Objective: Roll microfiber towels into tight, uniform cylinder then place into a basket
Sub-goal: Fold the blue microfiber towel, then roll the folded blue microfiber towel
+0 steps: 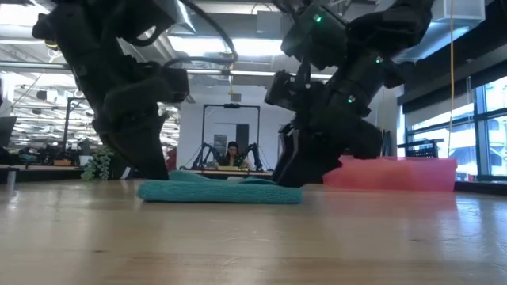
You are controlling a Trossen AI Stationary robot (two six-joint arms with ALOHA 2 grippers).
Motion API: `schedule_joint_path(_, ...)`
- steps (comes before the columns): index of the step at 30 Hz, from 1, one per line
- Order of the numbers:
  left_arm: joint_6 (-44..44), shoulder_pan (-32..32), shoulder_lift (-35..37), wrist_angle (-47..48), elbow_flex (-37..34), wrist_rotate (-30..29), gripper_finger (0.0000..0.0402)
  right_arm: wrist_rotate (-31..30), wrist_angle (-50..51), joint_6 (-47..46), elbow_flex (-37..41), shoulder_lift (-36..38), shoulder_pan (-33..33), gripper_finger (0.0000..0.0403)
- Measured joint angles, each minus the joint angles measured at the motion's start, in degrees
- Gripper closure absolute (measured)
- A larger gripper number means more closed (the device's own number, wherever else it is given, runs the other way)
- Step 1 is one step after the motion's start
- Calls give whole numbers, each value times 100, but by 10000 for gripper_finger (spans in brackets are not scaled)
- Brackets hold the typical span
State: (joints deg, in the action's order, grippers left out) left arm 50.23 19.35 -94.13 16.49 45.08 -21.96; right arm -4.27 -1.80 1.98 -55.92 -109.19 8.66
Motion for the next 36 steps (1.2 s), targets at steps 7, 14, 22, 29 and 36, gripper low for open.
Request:
schedule_joint_path(7,-932,-268,19,158,0,-58,315,-737,54,284,-141,32,154,244)
schedule_joint_path(14,-1766,-222,629,847,199,-130,315,-1158,597,453,-420,377,261,244)
schedule_joint_path(22,-2282,558,761,199,212,-97,315,-1174,973,1281,-433,597,692,244)
schedule_joint_path(29,-2307,721,756,-531,212,-117,315,-1263,896,1495,-433,597,1005,244)
schedule_joint_path(36,-3316,691,756,-503,212,350,326,-1261,861,1351,-433,595,1152,244)
